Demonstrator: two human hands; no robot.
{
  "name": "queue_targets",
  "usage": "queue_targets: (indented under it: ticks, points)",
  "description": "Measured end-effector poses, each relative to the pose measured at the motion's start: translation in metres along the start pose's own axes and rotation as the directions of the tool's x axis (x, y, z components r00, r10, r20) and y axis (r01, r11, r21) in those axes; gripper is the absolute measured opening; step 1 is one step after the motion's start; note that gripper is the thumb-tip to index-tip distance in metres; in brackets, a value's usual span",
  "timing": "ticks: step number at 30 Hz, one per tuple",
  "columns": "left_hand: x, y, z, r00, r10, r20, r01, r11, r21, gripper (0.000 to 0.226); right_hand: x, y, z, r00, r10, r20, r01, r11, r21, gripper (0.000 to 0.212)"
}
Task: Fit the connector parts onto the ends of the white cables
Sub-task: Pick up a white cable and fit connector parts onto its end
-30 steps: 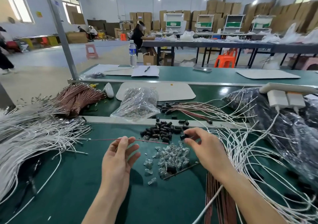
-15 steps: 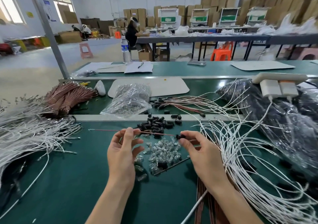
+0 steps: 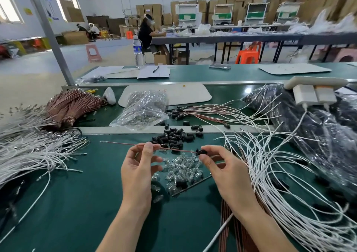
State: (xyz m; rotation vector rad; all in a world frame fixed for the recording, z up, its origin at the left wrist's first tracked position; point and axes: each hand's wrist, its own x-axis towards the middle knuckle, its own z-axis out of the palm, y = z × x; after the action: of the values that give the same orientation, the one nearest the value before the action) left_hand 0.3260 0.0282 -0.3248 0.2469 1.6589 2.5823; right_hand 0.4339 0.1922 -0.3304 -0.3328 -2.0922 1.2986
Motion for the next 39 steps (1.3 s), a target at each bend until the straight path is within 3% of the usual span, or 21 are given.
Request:
queue_targets:
  ticks: [14,21,29,39]
  points:
    - [-0.002,0.001,0.001,0.998,-0.043,0.050,0.045,0.998,-0.037,0.020,-0.002,-0.003,0.001,0.999,-0.034,-0.007,0.034,0.999,-0.015,0.021]
    - [-0.002,0.000,-0.001,0.998,0.047,0.045,-0.052,0.993,0.109,0.028,-0.002,-0.006,-0.001,0.998,-0.053,-0.020,0.053,0.999,-0.002,0.019]
    - [-0.001,0.003,-0.004,0.999,0.002,0.041,-0.005,0.998,0.066,0.031,-0.002,-0.009,-0.001,0.999,-0.038,0.022,0.036,0.997,0.066,0.022]
    - [-0.004,0.003,-0.002,0.993,0.121,0.014,-0.122,0.974,0.192,0.021,-0.003,-0.010,0.000,0.999,-0.024,0.028,0.022,0.998,0.065,0.023]
